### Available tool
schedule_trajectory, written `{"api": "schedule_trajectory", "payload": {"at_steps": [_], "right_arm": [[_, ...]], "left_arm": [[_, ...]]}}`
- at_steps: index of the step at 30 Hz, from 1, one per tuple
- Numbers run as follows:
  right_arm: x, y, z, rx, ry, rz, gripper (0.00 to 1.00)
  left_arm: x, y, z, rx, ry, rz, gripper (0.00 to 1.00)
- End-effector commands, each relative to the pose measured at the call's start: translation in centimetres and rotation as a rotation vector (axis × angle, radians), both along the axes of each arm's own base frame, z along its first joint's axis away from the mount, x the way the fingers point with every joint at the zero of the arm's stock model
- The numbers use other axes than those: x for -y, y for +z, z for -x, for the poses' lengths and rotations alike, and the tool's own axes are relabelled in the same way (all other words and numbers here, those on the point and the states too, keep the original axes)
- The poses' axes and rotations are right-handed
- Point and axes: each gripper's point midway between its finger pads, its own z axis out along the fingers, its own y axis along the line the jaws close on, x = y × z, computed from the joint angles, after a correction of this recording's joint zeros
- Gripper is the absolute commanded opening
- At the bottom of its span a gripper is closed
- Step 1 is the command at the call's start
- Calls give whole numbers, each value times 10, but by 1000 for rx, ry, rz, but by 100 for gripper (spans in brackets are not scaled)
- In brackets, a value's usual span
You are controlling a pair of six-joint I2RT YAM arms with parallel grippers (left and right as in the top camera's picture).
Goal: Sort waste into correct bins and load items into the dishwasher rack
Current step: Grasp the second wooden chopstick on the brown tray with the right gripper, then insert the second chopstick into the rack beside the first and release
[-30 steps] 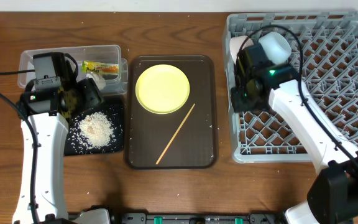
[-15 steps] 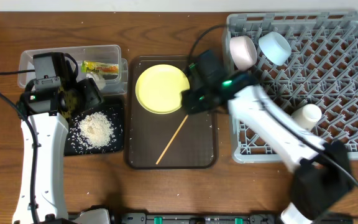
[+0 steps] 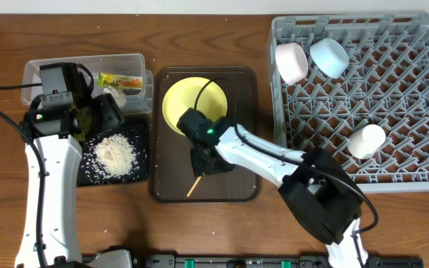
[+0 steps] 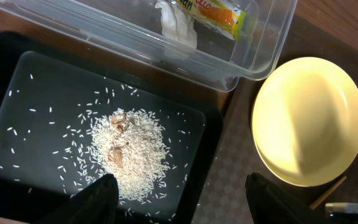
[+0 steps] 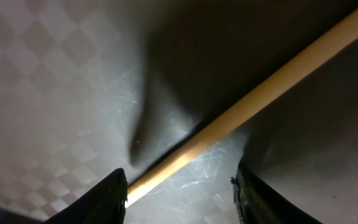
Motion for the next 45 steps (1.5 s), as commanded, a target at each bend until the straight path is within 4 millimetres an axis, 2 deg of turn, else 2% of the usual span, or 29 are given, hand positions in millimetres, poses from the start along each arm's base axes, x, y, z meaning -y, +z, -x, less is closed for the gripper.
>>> {"api": "schedule_trajectory", "payload": {"at_steps": [1, 6, 8, 10, 13, 16, 20, 24, 28, 31, 34, 39, 45], "right_arm": [[10, -18, -3, 4, -43, 74, 50], [29, -18, -5, 11, -58, 145, 15], [34, -18, -8, 5, -71, 153, 12], [42, -18, -13, -2, -93, 160, 2], [56, -13, -25, 0, -105, 162, 1], [68, 1, -41, 25, -91, 140, 1], [85, 38, -65, 97, -75, 86, 1], [106, 91, -86, 219, -26, 23, 1], [132, 141, -99, 340, 3, -14, 1], [154, 162, -105, 394, 2, -16, 1], [173, 160, -105, 374, 1, 12, 1], [205, 134, -97, 272, -35, 115, 1], [215, 105, -90, 165, -48, 166, 1]], "left_arm": [[-3, -1, 1, -6, 11, -5, 69], [-3, -1, 1, -6, 11, -5, 69], [-3, -1, 1, -6, 11, -5, 68], [-3, -1, 1, -6, 11, -5, 69], [-3, -1, 1, -6, 11, -5, 69], [-3, -1, 1, -7, 11, -5, 69], [-3, -1, 1, -6, 11, -5, 69], [-3, -1, 1, -6, 11, -5, 68], [-3, -1, 1, -6, 11, -5, 69], [-3, -1, 1, -6, 11, -5, 69], [-3, -1, 1, -6, 11, -5, 69], [-3, -1, 1, -7, 11, -5, 69], [-3, -1, 1, -6, 11, -6, 69]]}}
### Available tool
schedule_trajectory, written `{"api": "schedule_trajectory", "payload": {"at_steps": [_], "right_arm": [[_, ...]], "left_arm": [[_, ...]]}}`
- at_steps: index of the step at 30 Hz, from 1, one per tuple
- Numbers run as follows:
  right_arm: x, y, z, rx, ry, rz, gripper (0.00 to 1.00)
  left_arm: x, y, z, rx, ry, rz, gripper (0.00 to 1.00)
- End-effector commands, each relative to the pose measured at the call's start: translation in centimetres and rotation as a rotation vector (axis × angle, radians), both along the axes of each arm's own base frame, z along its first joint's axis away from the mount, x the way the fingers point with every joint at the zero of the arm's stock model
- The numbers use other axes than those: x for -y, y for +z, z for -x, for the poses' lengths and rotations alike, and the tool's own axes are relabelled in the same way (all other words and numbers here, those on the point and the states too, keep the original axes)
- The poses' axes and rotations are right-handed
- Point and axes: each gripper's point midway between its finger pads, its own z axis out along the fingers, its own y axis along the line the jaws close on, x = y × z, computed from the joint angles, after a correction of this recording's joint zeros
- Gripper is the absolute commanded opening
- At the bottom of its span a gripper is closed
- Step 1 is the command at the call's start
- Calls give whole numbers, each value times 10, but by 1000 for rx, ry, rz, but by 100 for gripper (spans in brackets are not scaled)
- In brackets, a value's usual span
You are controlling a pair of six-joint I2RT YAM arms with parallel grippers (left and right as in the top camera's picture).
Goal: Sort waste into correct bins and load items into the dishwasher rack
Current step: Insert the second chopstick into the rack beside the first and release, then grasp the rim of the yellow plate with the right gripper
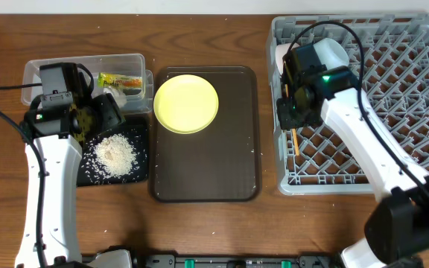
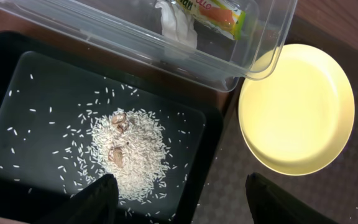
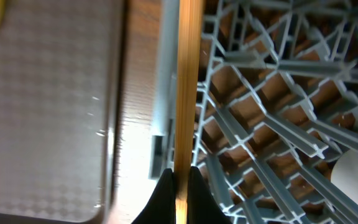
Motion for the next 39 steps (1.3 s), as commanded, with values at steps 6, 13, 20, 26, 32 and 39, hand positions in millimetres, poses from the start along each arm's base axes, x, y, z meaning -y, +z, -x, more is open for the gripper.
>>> {"api": "schedule_trajectory", "payload": {"at_steps": [6, 13, 20, 26, 32, 39], "right_arm": [[8, -38, 5, -113, 3, 62, 3], [6, -35, 2, -94, 6, 56, 38], [0, -6, -15, 3, 5, 19, 40], [-46, 40, -56, 228, 63, -171, 48], [-110, 53, -84, 393, 177, -329, 60], [-165, 2, -85, 358, 235, -335, 59]], "left_arm": [[-3, -1, 1, -7, 11, -5, 69], [-3, -1, 1, -7, 11, -6, 69], [-3, -1, 1, -7, 11, -6, 69], [-3, -2, 1, -8, 11, -5, 69], [-3, -2, 2, -9, 11, -5, 69], [-3, -4, 3, -15, 11, -4, 69]]}}
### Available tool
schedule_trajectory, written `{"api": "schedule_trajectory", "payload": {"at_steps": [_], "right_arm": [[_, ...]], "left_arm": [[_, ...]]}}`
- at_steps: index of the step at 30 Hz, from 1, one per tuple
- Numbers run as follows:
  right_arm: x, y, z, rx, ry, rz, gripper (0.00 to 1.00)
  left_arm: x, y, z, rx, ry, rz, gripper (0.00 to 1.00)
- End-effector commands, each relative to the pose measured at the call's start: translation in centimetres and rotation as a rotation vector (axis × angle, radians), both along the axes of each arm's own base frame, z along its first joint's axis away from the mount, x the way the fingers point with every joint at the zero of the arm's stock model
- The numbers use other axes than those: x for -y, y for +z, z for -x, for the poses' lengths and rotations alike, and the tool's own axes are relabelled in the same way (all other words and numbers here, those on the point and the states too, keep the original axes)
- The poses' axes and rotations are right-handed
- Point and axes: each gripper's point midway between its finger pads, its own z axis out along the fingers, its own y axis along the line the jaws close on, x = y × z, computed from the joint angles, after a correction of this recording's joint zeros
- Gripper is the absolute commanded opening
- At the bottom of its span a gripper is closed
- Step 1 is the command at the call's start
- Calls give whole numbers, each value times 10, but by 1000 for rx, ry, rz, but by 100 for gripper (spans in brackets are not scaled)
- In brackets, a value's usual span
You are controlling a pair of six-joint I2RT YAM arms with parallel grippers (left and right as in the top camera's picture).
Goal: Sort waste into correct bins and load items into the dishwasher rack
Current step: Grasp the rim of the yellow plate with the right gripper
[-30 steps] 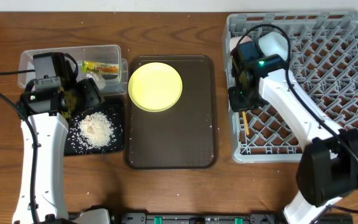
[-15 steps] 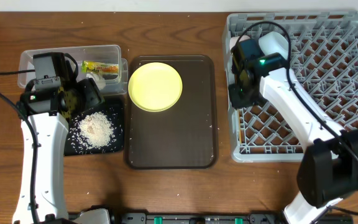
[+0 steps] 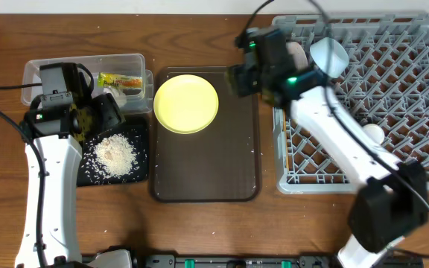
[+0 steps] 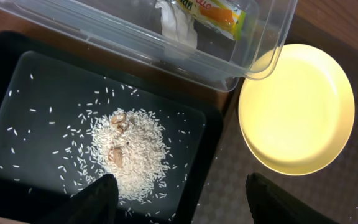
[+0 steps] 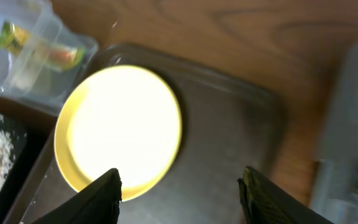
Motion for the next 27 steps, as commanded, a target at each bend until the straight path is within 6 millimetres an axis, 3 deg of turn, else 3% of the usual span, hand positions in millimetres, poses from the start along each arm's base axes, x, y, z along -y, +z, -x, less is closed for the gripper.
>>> {"api": "schedule_trajectory", "payload": {"at_steps": [1, 9, 13, 17, 27], "right_arm": [[-19, -53, 6, -92, -8, 38, 59], [-36, -125, 2, -183, -105, 52, 58], [-34, -154, 5, -229, -143, 73, 51], [-30, -164, 8, -250, -152, 97, 38], [17, -168, 12, -292, -261, 229, 1]], "left_arm": [[-3, -5, 3, -16, 11, -4, 69], [-3, -7, 3, -23, 11, -2, 69], [-2, -7, 4, -23, 11, -2, 69], [-3, -7, 3, -23, 11, -2, 69], [-2, -7, 4, -23, 11, -2, 69]]}}
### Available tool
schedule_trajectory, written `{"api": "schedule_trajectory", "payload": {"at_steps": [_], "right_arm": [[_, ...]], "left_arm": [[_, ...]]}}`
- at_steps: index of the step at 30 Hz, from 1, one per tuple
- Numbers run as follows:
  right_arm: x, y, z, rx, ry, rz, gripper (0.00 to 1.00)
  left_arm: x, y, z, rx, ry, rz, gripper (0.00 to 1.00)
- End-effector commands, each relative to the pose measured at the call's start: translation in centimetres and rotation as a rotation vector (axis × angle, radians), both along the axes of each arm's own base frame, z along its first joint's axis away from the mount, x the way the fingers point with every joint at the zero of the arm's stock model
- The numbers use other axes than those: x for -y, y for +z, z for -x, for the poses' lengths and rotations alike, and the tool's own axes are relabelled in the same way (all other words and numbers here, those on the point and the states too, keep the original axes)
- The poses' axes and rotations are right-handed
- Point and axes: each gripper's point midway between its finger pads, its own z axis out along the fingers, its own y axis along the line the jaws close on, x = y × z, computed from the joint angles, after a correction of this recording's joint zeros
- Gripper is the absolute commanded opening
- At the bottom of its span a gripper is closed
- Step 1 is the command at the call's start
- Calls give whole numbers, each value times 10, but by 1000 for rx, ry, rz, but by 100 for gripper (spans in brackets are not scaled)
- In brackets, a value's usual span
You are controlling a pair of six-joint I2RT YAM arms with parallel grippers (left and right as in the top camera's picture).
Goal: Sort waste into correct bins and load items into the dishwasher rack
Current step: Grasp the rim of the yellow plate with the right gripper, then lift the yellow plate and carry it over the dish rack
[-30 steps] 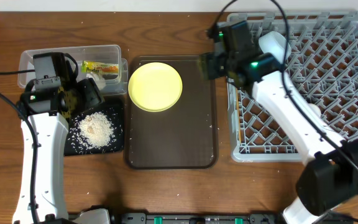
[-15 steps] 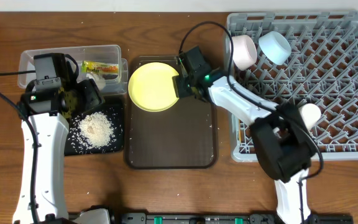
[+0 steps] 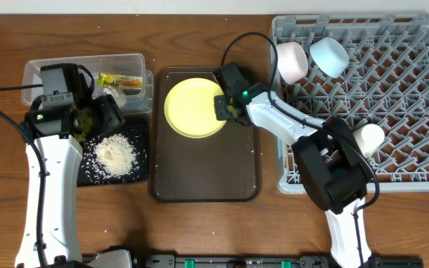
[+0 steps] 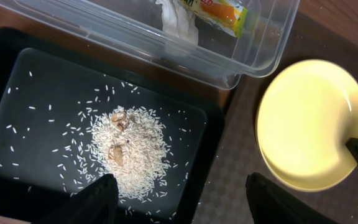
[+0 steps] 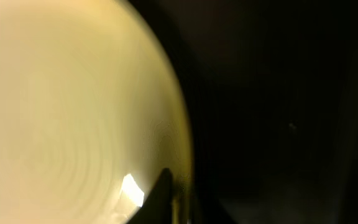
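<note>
A yellow plate point(image 3: 192, 109) lies on the brown tray point(image 3: 207, 175), and it fills the left of the right wrist view point(image 5: 73, 106). My right gripper point(image 3: 226, 106) point(image 5: 174, 190) is shut on the plate's right rim, one dark finger on top. The grey dishwasher rack point(image 3: 393, 182) holds a pink cup point(image 3: 292, 62), a blue cup point(image 3: 329, 56) and a white cup point(image 3: 367, 138). My left gripper point(image 3: 88, 123) point(image 4: 182, 208) hangs open over the black tray's point(image 4: 17, 56) right edge, above the rice pile point(image 4: 129, 149). The chopstick cannot be made out.
A clear plastic bin point(image 3: 51, 68) at the back left holds an orange wrapper point(image 4: 219, 12) and crumpled tissue point(image 4: 178, 22). Loose rice grains are scattered over the black tray point(image 3: 88, 177). The right arm stretches from the table's front edge across the rack's left side.
My right gripper was open above the tray's back right corner; it is now down at the plate's right rim and shut on it. The plate sits slightly further right. The left arm is unchanged.
My right gripper was open around a chopstick on the brown tray. Then it held the chopstick over the rack's left edge. Later it hovered open and empty above the tray near the plate, and now it grips the plate's rim. The left gripper stayed open over the rice.
</note>
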Motion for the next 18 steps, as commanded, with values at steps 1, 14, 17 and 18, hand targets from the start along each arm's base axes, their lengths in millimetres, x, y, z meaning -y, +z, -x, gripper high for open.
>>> {"api": "schedule_trajectory", "payload": {"at_steps": [1, 14, 17, 18], "right_arm": [[25, -8, 3, -30, -46, 72, 1], [82, 154, -13, 238, 32, 53, 1], [113, 202, -11, 342, 29, 110, 1], [124, 214, -9, 367, 20, 136, 1]], "left_arm": [[-3, -4, 2, -16, 11, -4, 69], [-3, -4, 2, -15, 11, -4, 69], [-3, -4, 2, -15, 11, -4, 69], [-3, -4, 2, -16, 11, -4, 69]]}}
